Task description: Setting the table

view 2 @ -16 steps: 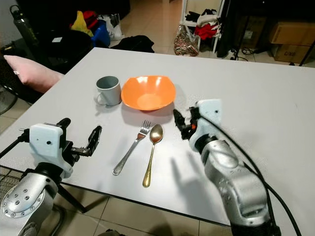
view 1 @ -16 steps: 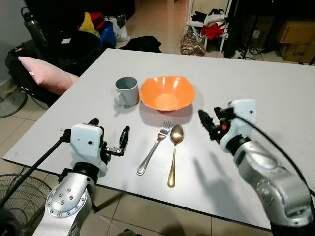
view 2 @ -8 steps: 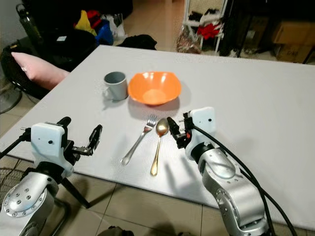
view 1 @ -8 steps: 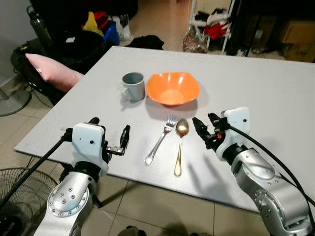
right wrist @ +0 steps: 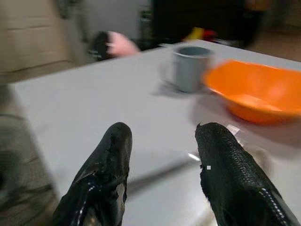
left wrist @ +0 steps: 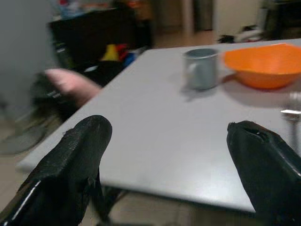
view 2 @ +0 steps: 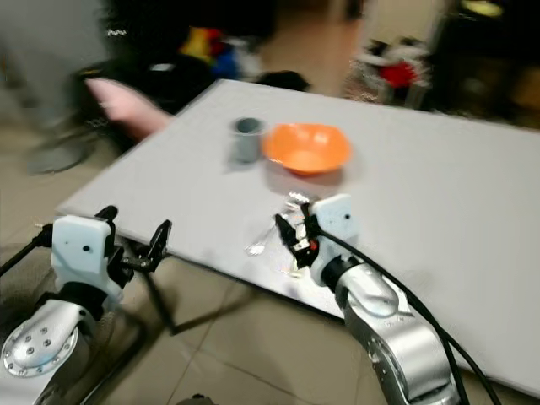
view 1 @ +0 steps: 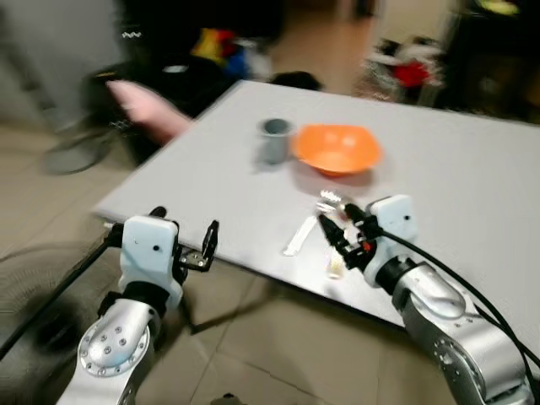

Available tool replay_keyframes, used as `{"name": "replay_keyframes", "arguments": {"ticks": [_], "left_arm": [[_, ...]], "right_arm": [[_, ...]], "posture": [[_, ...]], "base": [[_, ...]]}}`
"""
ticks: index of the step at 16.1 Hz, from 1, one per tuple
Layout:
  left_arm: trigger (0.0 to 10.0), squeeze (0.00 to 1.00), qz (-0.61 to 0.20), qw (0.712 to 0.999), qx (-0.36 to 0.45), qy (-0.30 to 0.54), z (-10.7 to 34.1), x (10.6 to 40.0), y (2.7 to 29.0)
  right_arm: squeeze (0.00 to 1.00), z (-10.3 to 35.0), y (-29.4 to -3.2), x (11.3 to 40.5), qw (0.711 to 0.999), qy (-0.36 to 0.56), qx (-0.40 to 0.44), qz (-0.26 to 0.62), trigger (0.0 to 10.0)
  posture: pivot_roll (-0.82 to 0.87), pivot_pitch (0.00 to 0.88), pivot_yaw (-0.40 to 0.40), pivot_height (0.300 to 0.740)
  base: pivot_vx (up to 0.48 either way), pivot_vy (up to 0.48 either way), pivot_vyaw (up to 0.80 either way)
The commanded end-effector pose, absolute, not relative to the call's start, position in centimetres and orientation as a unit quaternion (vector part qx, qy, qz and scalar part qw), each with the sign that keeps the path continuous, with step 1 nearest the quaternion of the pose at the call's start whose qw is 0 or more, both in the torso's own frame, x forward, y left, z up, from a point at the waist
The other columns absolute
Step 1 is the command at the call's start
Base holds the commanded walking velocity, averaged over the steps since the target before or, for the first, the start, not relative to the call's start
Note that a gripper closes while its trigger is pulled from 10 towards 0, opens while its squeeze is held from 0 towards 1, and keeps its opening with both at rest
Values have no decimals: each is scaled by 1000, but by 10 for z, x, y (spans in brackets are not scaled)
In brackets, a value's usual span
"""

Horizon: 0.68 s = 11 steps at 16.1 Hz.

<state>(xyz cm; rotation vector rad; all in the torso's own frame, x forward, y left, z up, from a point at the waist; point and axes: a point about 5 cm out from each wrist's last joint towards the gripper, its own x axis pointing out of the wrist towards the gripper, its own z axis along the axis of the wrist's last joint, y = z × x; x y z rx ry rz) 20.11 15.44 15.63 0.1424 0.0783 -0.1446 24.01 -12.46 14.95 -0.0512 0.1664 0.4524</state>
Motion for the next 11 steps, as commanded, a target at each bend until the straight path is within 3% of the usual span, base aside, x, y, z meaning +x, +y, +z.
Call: {"name": "replay_keyframes", "arguments": {"ticks": [1, 11], "left_arm": [[10000, 0, -71, 994, 75, 34, 159, 200, 156], [10000, 0, -43, 995, 89, 28, 160, 192, 162]], "right_arm": [[0, 153, -123, 238, 970, 72, -21, 233, 10000], [0, 149, -123, 232, 959, 66, -11, 275, 10000]], "posture": [[-46, 0, 87, 740], [-39, 0, 79, 740]], "base": [[0, 0, 800], [0, 0, 800]]}}
